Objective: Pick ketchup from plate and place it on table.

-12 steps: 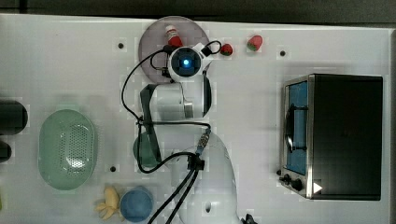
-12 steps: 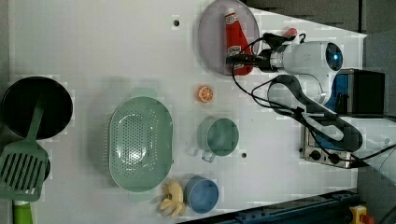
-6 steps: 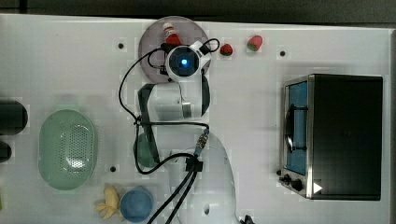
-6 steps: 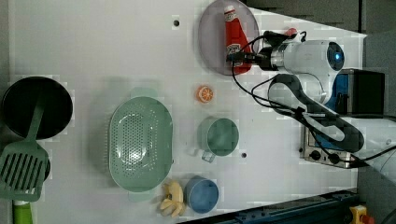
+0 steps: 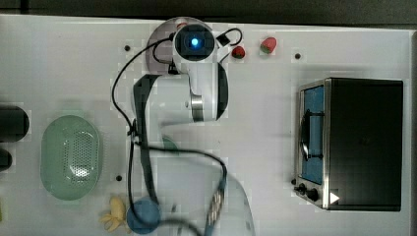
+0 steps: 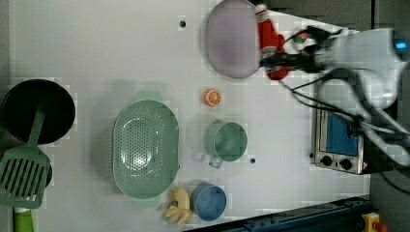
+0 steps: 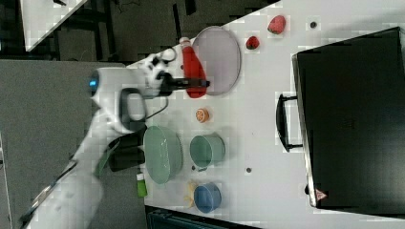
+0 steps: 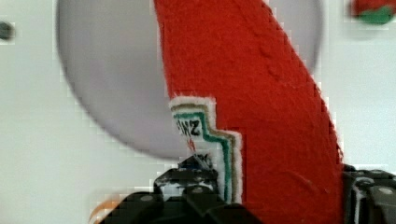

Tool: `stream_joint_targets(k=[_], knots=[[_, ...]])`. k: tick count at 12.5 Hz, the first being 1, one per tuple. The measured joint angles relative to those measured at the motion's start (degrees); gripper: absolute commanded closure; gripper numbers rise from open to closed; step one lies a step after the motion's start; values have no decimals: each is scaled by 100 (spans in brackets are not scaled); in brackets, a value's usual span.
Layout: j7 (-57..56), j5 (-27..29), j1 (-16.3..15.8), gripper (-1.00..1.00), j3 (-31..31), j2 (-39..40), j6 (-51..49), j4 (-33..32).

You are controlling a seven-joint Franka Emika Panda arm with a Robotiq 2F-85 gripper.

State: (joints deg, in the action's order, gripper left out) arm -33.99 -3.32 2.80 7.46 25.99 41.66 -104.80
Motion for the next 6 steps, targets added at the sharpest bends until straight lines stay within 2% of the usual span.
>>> stream_joint_targets(k=[2,6], knots=[[0,98,90,-30,31,-948,-554,-118],[20,331,224,-30,-11,-2658,-691,-834]])
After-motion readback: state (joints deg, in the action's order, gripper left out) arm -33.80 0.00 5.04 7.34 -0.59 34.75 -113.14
